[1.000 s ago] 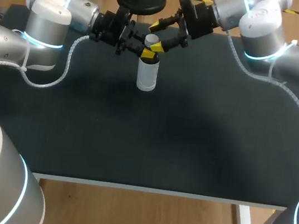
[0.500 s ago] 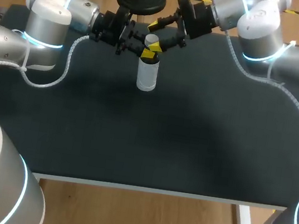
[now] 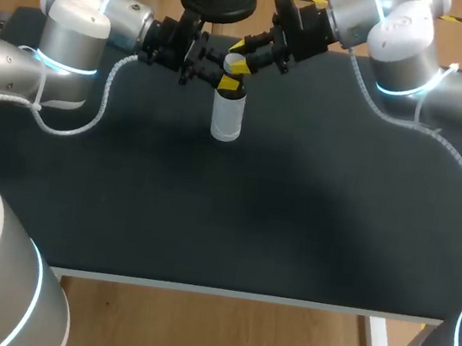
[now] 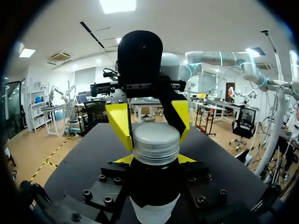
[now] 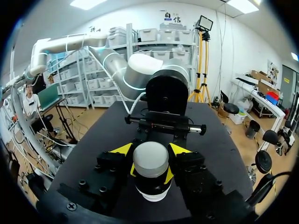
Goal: Unscrew the bottle cap
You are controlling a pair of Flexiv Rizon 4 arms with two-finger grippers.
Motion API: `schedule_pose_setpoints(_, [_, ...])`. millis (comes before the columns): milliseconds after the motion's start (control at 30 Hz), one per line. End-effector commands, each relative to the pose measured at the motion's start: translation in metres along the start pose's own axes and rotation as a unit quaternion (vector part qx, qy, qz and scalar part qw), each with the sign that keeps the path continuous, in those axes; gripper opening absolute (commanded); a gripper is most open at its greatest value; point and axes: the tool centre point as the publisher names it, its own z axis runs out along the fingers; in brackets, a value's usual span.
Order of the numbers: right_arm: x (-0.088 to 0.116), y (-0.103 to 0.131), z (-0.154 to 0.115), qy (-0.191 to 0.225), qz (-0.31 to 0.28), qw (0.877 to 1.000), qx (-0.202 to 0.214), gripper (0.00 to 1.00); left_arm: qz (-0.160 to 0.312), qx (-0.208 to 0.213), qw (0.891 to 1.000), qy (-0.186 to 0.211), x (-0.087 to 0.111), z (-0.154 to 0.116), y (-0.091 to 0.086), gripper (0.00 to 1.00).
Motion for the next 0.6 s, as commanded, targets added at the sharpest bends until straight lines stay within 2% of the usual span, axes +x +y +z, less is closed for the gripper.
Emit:
schedule_pose_setpoints(33, [-0.004,-0.001,-0.001,0.014,-0.004,1.0,0.002,0.0,0.0,0.001,1.0,0.001,-0.002,-0.001,0.0,0.0])
schedule_pose_setpoints(133, [-0.007,-0.003,-0.002,0.029,-0.012,1.0,0.003,0.0,0.0,0.001,1.0,0.001,-0.002,-0.001,0.0,0.0])
schedule_pose_setpoints(300, [-0.013,-0.002,-0.001,0.077,-0.042,0.996,0.01,0.0,0.0,0.001,1.0,0.001,-0.002,-0.001,0.0,0.0])
schedule_pose_setpoints(467, [-0.016,0.002,-0.001,0.142,-0.1,0.985,0.003,0.0,0.0,0.001,1.0,0.001,-0.002,-0.001,0.0,0.0])
schedule_pose_setpoints(600, [-0.018,0.006,0.0,0.2,-0.141,0.969,0.009,0.0,0.0,0.001,1.0,0.001,-0.002,-0.001,0.0,0.0])
